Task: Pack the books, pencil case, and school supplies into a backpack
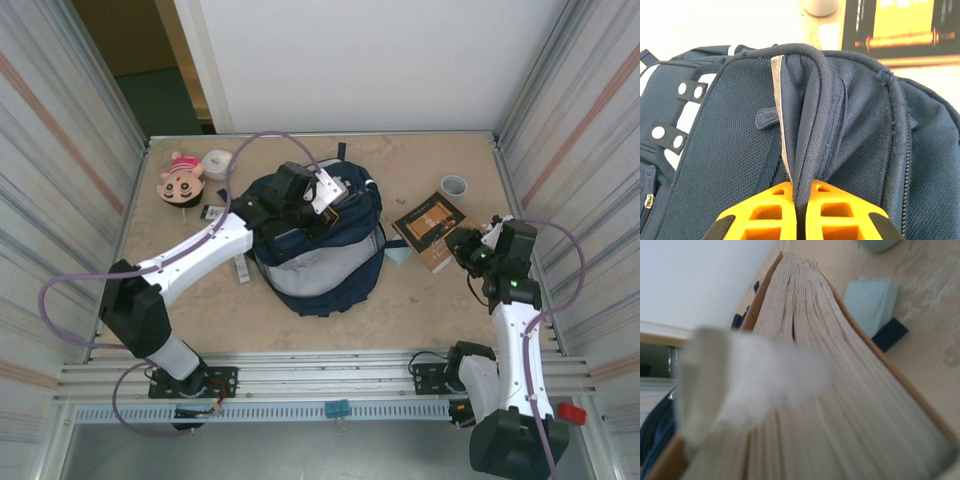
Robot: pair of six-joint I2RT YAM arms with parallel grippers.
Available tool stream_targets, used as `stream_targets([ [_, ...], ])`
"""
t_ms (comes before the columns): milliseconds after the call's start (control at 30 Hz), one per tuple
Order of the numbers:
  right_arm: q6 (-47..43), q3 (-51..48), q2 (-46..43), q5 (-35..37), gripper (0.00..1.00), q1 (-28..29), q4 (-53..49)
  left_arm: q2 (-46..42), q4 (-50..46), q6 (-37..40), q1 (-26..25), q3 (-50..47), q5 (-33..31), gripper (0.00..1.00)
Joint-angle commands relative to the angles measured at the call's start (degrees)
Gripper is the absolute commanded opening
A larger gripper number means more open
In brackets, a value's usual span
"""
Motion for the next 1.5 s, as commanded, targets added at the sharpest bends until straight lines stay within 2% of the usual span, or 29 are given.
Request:
stream_targets([
  [0,4.2,3.0,-2.6,-8.5,0.00,0.4,0.6,-2.2,-1.1,-9.2,0.5,5.2,-2.9,0.00],
  [167,10.5,1.5,-7.3,-9.9,0.00,5.1,-1.9,-1.7,-1.0,-13.1,2.6,8.5,-0.7,0.00],
  [367,19.8,-2.1,-12.1,-0.8,0.00,18.7,1.4,-0.1,-0.1,-13.8,3.8,11.3,1.6,0.00],
  [567,29.4,-6.4,-9.8,10.2,0.00,33.0,10.8,1.4,0.3,-15.3,5.2,12.8,4.6,0.00],
  [700,33.6,-10.0,-5.5,20.0,0.00,42.7,21.7,1.4,1.4,-15.6,5.9,12.7,6.6,0.00],
  [867,35.7,-12.7,5.2,30.4,0.00,52.5,42.0,1.2,2.2,-16.0,6.8,12.6,9.1,0.00],
  [1067,34.5,-10.0,21.1,34.0,0.00,57.3,61.1,1.1,3.8,-17.5,8.6,12.4,13.4,0.00],
  [1467,35.7,3.7,47.6,40.9,0.00,57.3,69.2,1.0,5.5,-19.2,9.5,12.8,19.1,0.00],
])
